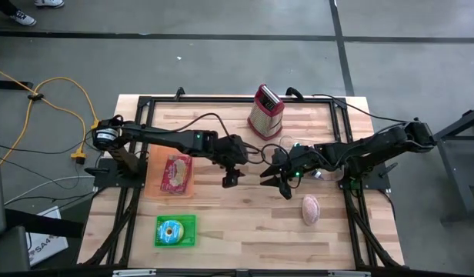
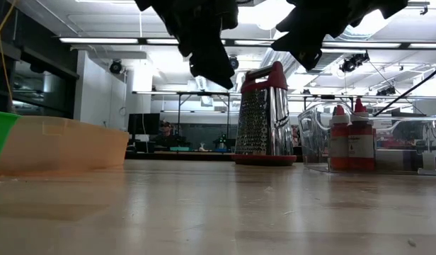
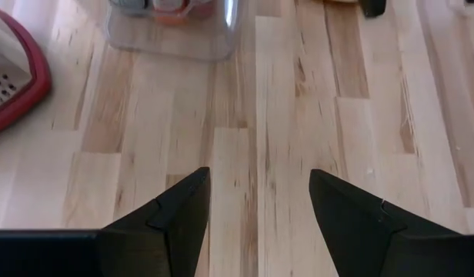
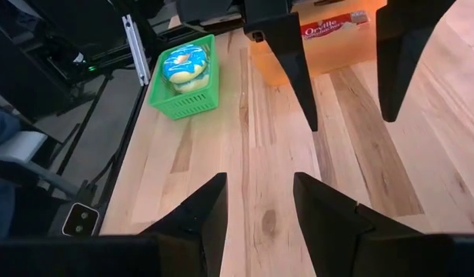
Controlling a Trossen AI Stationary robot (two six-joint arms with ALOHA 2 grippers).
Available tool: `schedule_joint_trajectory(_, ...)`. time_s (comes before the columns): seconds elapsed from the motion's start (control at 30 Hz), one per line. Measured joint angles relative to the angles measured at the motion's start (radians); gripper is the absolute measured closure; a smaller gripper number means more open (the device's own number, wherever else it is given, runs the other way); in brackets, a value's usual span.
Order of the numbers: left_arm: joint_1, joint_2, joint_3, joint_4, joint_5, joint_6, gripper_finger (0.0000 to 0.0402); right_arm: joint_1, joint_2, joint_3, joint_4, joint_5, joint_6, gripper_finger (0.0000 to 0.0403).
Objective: Pick & Place Food Item
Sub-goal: Put the brown donut into the green basket
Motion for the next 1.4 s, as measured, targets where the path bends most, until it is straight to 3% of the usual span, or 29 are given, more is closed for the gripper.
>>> schedule_joint_trajectory(0.6,0.0,0.0,0.0,0.054,0.0,0.0,0.0185,0.0,0.0,0.0,0.025,0.033,-0.013,0.0264)
schedule_joint_trajectory(0.93,0.0,0.0,0.0,0.08,0.0,0.001,0.0184,0.0,0.0,0.0,0.052,0.019,0.14,0.0264)
schedule_joint_trajectory(1.4,0.0,0.0,0.0,0.079,0.0,0.001,0.0184,0.0,0.011,0.0,0.064,0.073,0.143,0.0264)
